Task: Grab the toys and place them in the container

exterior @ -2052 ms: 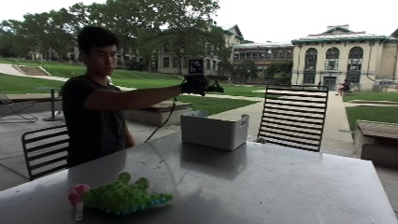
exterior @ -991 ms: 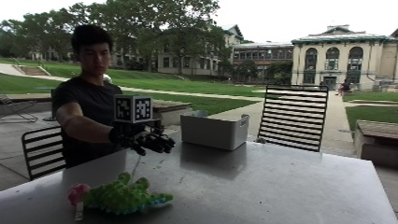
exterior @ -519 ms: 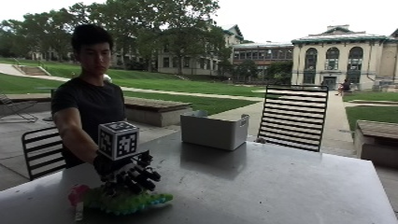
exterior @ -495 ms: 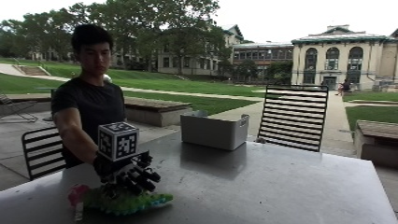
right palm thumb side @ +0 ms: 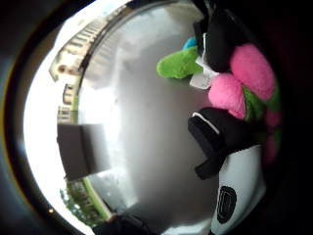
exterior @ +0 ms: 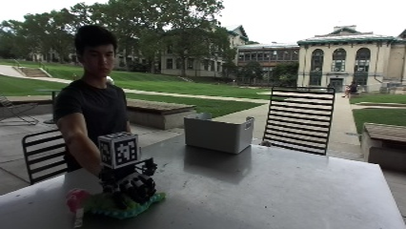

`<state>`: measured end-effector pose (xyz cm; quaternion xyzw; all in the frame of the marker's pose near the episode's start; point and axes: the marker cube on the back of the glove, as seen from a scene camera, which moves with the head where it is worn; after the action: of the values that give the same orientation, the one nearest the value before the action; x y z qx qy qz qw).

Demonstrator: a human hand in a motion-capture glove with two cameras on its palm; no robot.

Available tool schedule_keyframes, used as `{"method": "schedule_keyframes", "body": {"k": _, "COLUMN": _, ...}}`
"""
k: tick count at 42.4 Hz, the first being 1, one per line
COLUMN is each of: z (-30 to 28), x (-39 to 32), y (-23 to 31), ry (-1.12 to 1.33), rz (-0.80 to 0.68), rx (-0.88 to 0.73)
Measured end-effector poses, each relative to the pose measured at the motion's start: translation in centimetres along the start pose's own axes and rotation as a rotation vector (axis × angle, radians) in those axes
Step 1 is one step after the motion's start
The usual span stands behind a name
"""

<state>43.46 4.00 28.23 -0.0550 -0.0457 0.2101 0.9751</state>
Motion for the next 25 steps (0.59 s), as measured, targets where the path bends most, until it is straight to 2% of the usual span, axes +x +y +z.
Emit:
{"method": "schedule_keyframes", "body": {"k": 12, "z": -1.2, "x": -1.8, "y": -0.8, "ry": 0.068, "rz": -0.039, "rx": 0.144}}
{"method": "schedule_keyframes", "body": {"k": 25, "z": -4.1, "x": -5.0, "y": -0.6, "ry": 0.041, "rz": -0.070, "rx": 0.061}}
